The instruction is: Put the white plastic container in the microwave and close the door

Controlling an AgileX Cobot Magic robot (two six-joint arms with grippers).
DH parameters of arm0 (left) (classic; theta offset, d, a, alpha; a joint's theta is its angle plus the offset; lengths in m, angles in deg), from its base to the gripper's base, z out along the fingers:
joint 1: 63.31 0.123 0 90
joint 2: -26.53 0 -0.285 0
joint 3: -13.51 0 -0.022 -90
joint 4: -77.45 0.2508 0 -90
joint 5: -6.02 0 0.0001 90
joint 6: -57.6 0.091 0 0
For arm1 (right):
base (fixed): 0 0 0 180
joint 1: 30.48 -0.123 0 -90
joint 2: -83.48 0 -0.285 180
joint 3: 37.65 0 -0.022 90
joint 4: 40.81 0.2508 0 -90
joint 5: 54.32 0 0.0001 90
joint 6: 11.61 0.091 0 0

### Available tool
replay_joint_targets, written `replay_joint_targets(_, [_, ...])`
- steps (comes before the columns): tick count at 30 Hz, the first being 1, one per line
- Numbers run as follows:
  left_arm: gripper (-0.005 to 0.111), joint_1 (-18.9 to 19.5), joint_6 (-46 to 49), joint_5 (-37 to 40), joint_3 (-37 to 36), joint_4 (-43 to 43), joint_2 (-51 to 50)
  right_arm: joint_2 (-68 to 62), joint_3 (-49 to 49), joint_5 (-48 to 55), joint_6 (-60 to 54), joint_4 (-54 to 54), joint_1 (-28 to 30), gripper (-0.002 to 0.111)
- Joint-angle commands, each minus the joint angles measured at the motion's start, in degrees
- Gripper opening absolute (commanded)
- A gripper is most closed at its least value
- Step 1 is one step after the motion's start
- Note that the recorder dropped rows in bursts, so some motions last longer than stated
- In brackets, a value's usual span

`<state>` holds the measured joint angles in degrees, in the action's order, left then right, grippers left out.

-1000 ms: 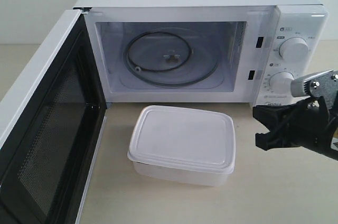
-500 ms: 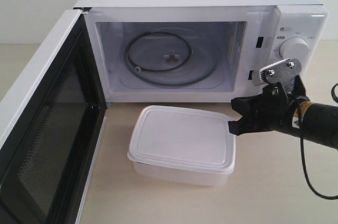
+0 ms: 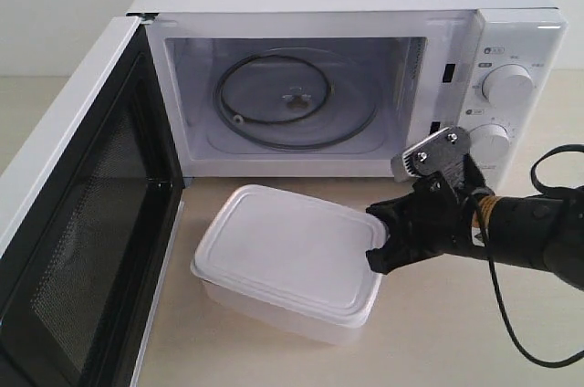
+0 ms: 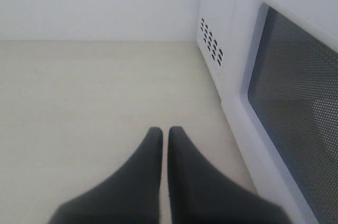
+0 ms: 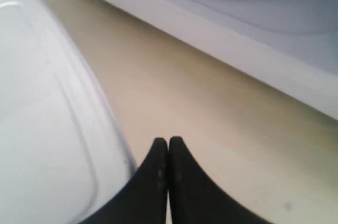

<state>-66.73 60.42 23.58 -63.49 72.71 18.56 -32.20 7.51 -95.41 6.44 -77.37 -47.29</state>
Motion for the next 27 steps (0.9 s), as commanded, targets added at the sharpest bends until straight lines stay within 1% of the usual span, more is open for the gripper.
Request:
replay_joint_targets(1, [0.004, 0.2, 0.3, 0.0, -0.2, -0.2, 0.2, -0.1, 0.0, 2.5, 2.4, -5.9, -2.5, 0.000])
replay_joint_targets(5, [0.004, 0.2, 0.3, 0.0, -0.2, -0.2, 0.2, 0.6, 0.0, 3.8, 3.5, -9.8, -4.9, 0.000])
replay_joint_targets(11, [0.004, 0.2, 0.3, 0.0, -0.2, -0.2, 0.2, 3.7, 0.0, 4.0, 4.7, -10.8, -8.4, 0.000])
replay_joint_targets(16, [0.004, 0.2, 0.3, 0.0, -0.2, -0.2, 0.2, 5.3, 0.0, 4.2, 8.7, -13.4, -12.4, 0.000])
replay_joint_targets(23, [0.004, 0.2, 0.3, 0.0, -0.2, -0.2, 0.2, 5.3, 0.0, 6.1, 9.1, -12.6, -20.5, 0.000])
replay_joint_targets(27, [0.004, 0.2, 0.3, 0.0, -0.2, -0.2, 0.2, 5.3, 0.0, 9.1, 9.1, -8.5, -21.0, 0.000])
